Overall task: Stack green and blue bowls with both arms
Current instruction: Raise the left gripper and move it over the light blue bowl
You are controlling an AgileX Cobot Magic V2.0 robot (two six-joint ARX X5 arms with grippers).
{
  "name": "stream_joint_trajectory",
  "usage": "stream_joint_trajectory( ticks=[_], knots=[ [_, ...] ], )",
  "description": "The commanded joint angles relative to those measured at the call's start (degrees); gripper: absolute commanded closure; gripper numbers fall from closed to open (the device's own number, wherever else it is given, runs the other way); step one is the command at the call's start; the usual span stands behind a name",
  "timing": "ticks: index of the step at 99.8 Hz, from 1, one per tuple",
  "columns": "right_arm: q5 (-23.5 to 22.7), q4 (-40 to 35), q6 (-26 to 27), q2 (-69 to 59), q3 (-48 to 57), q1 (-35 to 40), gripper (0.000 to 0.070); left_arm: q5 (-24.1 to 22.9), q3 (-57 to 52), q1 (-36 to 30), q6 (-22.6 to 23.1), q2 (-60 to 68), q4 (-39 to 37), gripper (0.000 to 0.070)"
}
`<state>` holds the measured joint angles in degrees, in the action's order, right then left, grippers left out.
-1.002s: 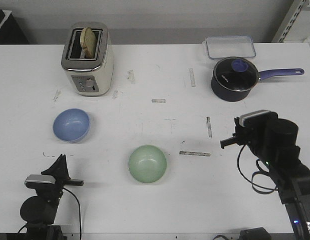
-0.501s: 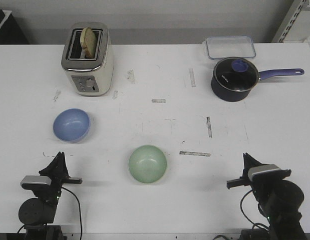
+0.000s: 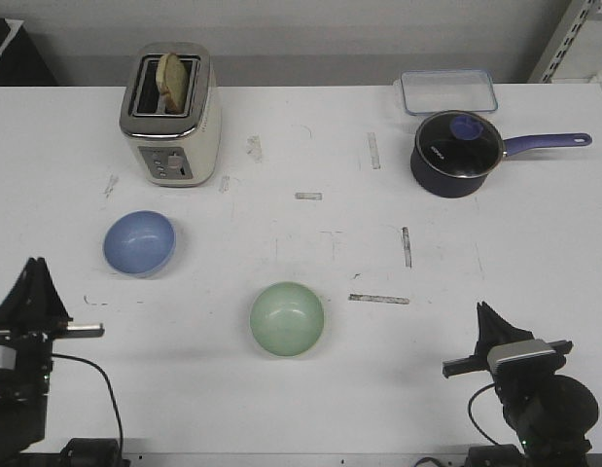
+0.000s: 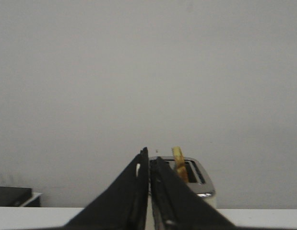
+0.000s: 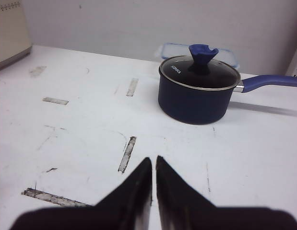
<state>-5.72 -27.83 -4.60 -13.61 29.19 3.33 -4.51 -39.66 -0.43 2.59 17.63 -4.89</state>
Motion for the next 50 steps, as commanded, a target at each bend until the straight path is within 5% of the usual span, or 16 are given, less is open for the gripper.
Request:
stream_joint_trajectory(
  ticks=[1, 23, 36, 50],
  knots=[
    [0.2, 0.7, 0.7, 0.0, 0.0, 0.0, 0.0699, -2.0, -11.1, 0.0, 7.7, 7.1, 2.1, 0.0699],
    [0.1, 1.2, 0.7, -0.1, -0.4, 0.1, 0.0699, -11.8, -40.2, 1.2, 9.1, 28.9, 23.2, 0.0698],
    [0.1, 1.3, 0.7, -0.3, -0.5, 0.1, 0.0699, -10.9, -49.1, 4.1, 9.0, 39.6, 35.8, 0.0697],
    [0.1, 1.3, 0.7, -0.3, -0.5, 0.1, 0.0699, -4.4, -49.6, 6.1, 6.8, 47.3, 41.7, 0.0691]
  ],
)
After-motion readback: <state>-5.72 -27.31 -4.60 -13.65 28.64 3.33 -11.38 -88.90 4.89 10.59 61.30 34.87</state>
